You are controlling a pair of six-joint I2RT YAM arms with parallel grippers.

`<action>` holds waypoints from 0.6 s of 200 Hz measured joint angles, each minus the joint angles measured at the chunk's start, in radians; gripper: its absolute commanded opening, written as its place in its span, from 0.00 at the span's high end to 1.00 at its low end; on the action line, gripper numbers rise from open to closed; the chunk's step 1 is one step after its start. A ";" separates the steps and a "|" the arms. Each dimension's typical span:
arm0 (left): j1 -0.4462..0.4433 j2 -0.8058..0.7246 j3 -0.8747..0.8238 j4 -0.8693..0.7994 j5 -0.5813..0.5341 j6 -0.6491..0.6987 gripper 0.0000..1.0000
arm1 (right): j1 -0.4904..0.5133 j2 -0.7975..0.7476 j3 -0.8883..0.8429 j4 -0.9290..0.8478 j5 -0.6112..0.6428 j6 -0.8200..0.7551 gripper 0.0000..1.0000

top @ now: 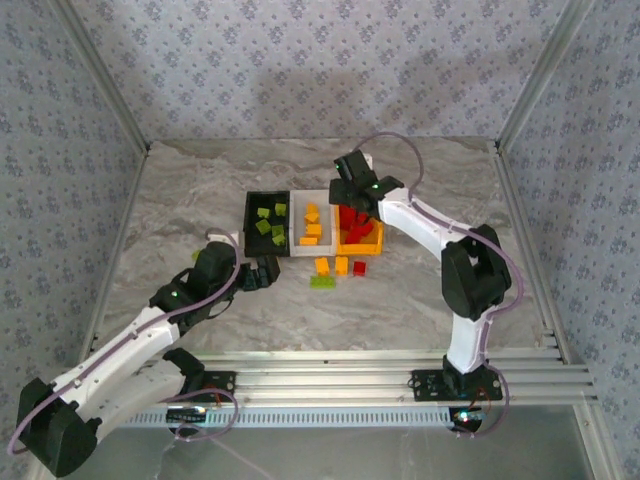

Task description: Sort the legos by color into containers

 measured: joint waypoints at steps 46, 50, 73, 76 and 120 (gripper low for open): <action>0.000 -0.014 0.000 -0.034 -0.090 -0.035 0.00 | 0.030 -0.176 -0.171 0.075 0.002 0.000 0.20; 0.000 -0.015 0.000 -0.040 -0.106 -0.042 0.00 | 0.036 -0.196 -0.188 0.080 0.002 0.001 0.20; 0.017 -0.015 0.000 -0.082 -0.204 -0.091 0.00 | 0.077 -0.302 -0.289 0.118 0.002 0.008 0.19; 0.027 -0.014 0.000 -0.089 -0.217 -0.098 0.00 | 0.082 -0.312 -0.301 0.124 0.002 0.011 0.19; 0.325 0.072 -0.001 -0.097 -0.255 -0.150 0.04 | 0.113 -0.390 -0.465 0.173 -0.002 0.035 0.19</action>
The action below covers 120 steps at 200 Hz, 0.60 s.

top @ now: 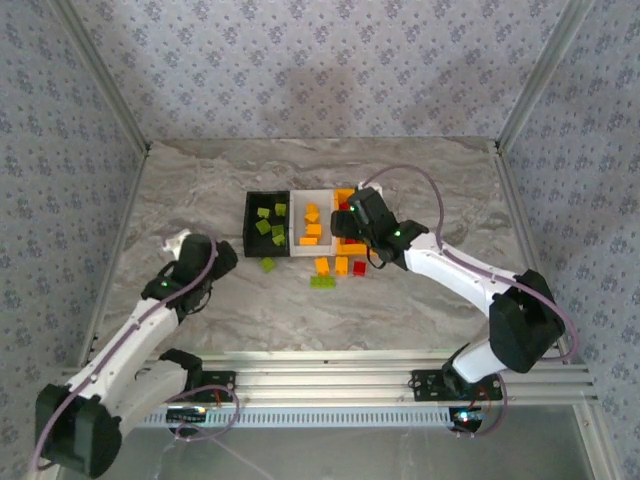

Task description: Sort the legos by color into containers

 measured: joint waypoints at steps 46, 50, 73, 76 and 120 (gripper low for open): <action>0.188 0.233 -0.002 0.171 0.089 -0.014 0.18 | 0.000 -0.051 -0.072 0.020 0.000 0.006 0.18; 0.195 0.264 0.005 0.183 0.098 -0.016 0.18 | -0.001 -0.059 -0.077 0.023 0.000 0.006 0.18; 0.222 0.408 0.064 0.224 0.128 -0.016 0.23 | -0.006 -0.092 -0.101 0.037 -0.001 0.006 0.18; 0.223 0.422 0.072 0.228 0.131 -0.016 0.24 | -0.007 -0.095 -0.104 0.040 -0.001 0.006 0.18; 0.247 0.578 0.199 0.254 0.129 -0.003 0.27 | -0.036 -0.129 -0.159 0.066 -0.008 0.010 0.18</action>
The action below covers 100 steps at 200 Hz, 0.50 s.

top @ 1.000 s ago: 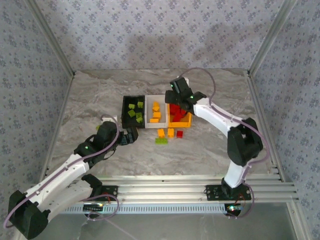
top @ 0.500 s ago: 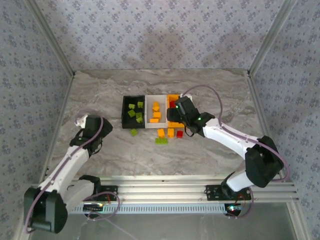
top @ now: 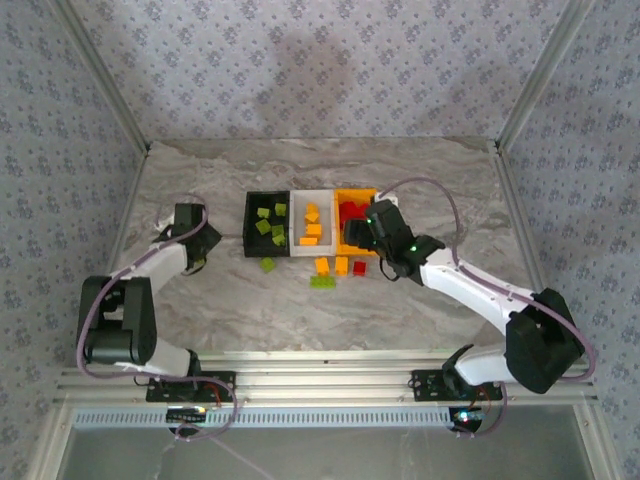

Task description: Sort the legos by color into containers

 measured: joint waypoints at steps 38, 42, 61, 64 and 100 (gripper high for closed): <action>0.019 0.102 0.073 -0.029 -0.014 0.017 0.30 | -0.017 -0.021 -0.016 0.007 -0.006 0.005 0.18; 0.023 0.105 0.072 -0.035 -0.014 0.017 0.30 | -0.019 -0.023 -0.016 0.008 -0.007 0.005 0.18; 0.034 0.109 0.071 -0.049 -0.013 0.017 0.34 | -0.026 -0.030 -0.018 0.017 -0.010 0.008 0.18; 0.035 0.109 0.071 -0.050 -0.014 0.015 0.35 | -0.026 -0.030 -0.019 0.018 -0.010 0.008 0.18; 0.039 0.138 0.065 -0.043 0.002 0.014 0.43 | -0.032 -0.031 -0.029 0.023 -0.010 0.015 0.18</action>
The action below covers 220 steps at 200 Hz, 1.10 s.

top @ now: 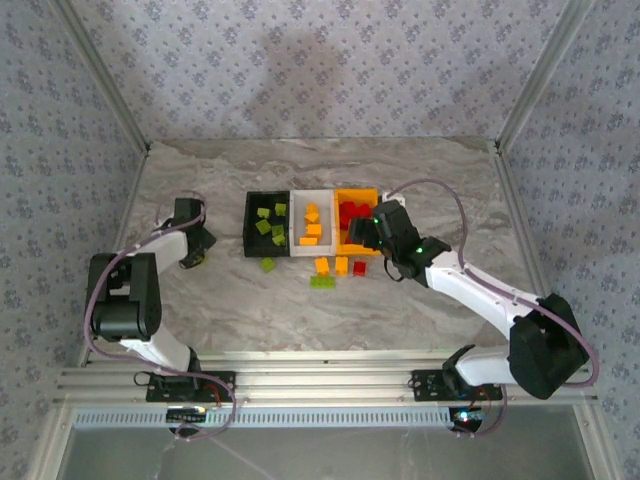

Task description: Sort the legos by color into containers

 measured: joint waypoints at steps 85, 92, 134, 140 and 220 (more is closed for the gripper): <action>-0.003 0.014 -0.028 0.016 -0.005 0.026 0.58 | -0.012 0.000 0.000 0.003 0.000 0.011 0.17; -0.007 0.013 -0.030 0.016 -0.007 0.026 0.59 | -0.012 0.000 0.000 0.003 0.000 0.013 0.17; -0.032 -0.032 -0.069 0.037 0.002 0.039 0.71 | -0.012 0.000 0.000 0.002 0.001 0.024 0.17; -0.042 -0.045 -0.076 0.033 0.017 0.039 0.72 | -0.012 0.000 0.000 0.002 0.001 0.025 0.17; -0.291 -0.280 0.016 -0.080 0.059 0.066 0.72 | -0.015 -0.041 -0.031 -0.002 0.000 0.038 0.17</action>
